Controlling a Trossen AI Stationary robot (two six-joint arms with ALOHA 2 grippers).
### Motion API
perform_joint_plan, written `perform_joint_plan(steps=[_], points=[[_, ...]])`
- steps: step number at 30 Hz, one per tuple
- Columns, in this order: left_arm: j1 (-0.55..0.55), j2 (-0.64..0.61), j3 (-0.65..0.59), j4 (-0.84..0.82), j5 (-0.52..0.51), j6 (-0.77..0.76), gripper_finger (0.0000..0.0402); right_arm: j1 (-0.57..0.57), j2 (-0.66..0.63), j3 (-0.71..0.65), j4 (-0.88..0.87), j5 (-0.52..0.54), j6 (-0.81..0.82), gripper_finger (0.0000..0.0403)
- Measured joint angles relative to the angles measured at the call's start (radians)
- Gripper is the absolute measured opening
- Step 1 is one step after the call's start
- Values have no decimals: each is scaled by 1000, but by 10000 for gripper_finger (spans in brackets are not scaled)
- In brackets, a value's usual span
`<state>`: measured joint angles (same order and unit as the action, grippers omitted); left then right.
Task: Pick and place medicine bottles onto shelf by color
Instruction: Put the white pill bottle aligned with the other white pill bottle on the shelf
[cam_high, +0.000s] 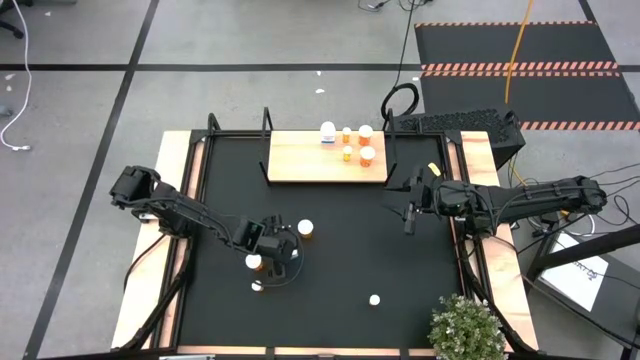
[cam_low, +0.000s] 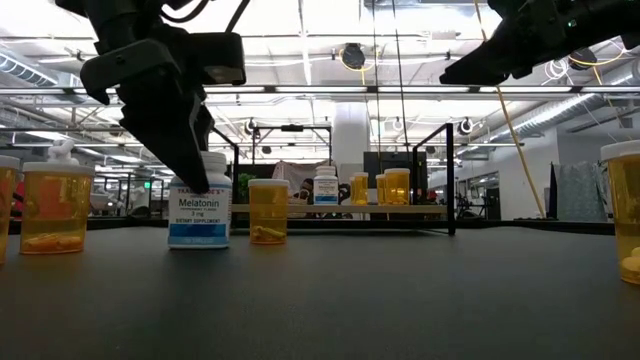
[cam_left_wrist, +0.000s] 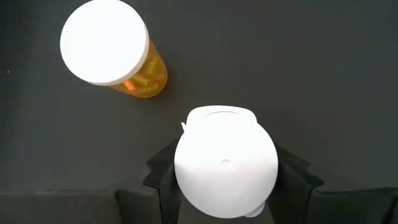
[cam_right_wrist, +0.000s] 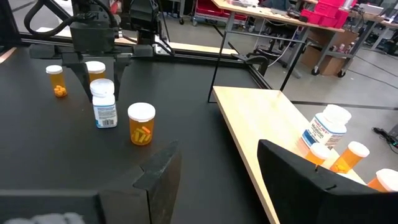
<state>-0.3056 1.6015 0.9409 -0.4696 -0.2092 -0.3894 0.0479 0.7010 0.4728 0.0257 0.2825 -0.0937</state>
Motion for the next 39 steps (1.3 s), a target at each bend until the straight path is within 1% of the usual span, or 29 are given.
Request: perform_joint_plan(steps=[3,6,9,14,19,23,29,34,39], points=[[11,0,2,-5,3,3,180,0,0,0,0,0,0,205],[20,0,51,-98,9,30,191,0,0,0,0,0,0,205],[33,0,143,-201,10,77,189,0,0,0,0,0,0,205],[63,0,330,-356,10,214,176,0,0,0,0,0,0,205],[116,-1,491,-445,10,338,185,0,0,0,0,0,0,205],[162,-1,598,-524,9,397,188,0,0,0,0,0,0,205],[239,-1,696,-586,10,470,189,0,0,0,0,0,0,205],[314,-1,753,-591,10,535,190,0,0,0,0,0,0,205],[400,-1,794,-583,71,597,190,0,0,0,0,0,0,205]])
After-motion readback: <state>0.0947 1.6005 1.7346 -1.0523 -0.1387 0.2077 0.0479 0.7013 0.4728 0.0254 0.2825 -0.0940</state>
